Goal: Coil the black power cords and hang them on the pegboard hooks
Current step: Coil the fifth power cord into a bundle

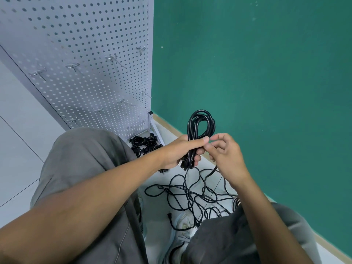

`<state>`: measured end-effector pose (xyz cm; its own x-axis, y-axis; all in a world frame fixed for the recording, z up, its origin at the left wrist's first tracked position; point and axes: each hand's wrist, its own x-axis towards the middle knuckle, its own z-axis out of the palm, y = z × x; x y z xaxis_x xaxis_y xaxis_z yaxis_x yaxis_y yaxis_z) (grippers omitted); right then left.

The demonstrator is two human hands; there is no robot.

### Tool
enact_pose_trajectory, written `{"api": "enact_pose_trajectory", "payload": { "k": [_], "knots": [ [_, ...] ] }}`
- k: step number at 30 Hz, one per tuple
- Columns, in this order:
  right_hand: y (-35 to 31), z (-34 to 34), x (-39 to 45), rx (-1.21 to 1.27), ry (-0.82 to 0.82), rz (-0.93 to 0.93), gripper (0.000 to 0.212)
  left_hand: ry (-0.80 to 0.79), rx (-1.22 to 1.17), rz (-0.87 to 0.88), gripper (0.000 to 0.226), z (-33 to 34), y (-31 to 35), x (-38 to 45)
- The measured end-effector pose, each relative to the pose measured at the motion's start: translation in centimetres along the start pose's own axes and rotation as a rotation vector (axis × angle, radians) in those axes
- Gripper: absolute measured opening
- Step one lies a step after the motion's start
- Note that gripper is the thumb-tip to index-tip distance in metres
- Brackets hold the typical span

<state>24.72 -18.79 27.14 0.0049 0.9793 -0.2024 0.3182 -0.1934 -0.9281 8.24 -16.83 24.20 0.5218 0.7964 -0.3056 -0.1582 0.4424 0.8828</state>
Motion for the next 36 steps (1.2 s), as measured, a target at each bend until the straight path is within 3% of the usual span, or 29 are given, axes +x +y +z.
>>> {"api": "enact_pose_trajectory", "payload": {
  "k": [7, 14, 21, 24, 29, 32, 36],
  "knots": [
    [2.2, -1.3, -3.3, 0.078, 0.013, 0.023, 0.019, 0.006, -0.116, 0.031, 0.03, 0.7, 1.0, -1.9],
    [2.0, -1.8, -5.8, 0.182, 0.08, 0.0, 0.013, 0.04, 0.056, -0.003, 0.031, 1.1, 1.1, -3.7],
    [-1.4, -1.5, -8.3, 0.237, 0.148, -0.147, 0.016, 0.057, 0.306, 0.013, 0.032, 2.6, 0.7, -5.9],
    [-4.2, -1.5, -9.8, 0.132, 0.19, -0.221, 0.021, 0.026, 0.409, 0.069, 0.034, 4.2, 1.4, -7.0],
    [-9.1, -1.5, -12.1, 0.123, 0.171, -0.306, 0.02, 0.125, 0.593, 0.298, 0.032, 7.2, 3.4, -9.0],
    [-11.4, -1.8, -13.2, 0.099, 0.141, -0.377, 0.021, 0.123, 0.666, 0.345, 0.05, 7.9, 4.7, -10.7],
    [-13.8, -1.7, -14.7, 0.066, 0.082, -0.451, 0.027, 0.112, 0.744, 0.371, 0.056, 8.7, 6.0, -13.2]
  ]
}}
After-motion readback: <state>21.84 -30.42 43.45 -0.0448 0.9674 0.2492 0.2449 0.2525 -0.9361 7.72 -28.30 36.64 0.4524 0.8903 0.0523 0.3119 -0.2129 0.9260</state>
